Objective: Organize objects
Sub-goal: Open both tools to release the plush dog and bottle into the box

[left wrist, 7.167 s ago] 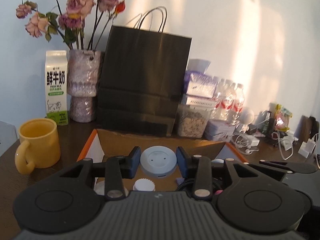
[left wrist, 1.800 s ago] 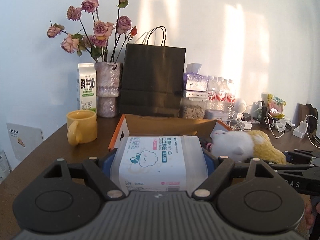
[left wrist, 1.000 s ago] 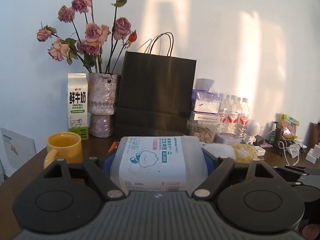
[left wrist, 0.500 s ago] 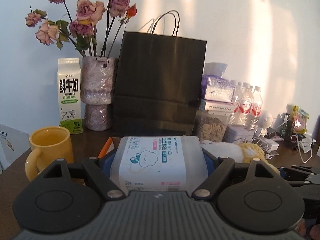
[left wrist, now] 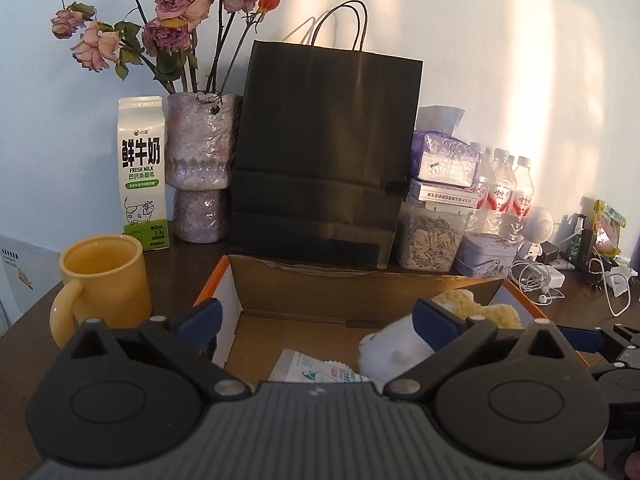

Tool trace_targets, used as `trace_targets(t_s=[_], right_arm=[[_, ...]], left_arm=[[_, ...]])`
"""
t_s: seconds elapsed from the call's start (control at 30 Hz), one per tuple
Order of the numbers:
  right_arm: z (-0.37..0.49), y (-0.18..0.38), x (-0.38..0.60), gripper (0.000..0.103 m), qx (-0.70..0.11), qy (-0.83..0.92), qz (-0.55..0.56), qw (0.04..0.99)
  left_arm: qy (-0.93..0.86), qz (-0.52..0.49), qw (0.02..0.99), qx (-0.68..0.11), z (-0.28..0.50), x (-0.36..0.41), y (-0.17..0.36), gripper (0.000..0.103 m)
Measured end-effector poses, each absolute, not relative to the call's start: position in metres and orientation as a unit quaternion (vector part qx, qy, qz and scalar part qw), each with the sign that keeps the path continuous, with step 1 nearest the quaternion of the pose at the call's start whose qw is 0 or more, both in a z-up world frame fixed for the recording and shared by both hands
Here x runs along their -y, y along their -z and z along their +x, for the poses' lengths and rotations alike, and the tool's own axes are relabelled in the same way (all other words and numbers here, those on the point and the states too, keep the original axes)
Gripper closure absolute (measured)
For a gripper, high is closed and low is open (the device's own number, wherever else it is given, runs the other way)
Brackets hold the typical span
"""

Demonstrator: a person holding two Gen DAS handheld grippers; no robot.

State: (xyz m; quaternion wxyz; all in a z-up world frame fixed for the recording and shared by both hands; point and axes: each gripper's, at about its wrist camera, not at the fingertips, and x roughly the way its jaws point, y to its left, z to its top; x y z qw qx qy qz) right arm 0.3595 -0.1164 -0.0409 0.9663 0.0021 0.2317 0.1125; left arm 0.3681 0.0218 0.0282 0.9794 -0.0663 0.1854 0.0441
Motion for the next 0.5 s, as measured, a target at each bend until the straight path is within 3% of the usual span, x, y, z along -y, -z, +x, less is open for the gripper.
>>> trace_targets(t_s=[0.5], right_arm=[[0.334, 0.037, 0.114, 0.0, -0.207, -0.116, -0.01, 0.971]], left_arm=[[-0.035, -0.065, 0.981, -0.181, 0.351, -0.018, -0.028, 0.0]])
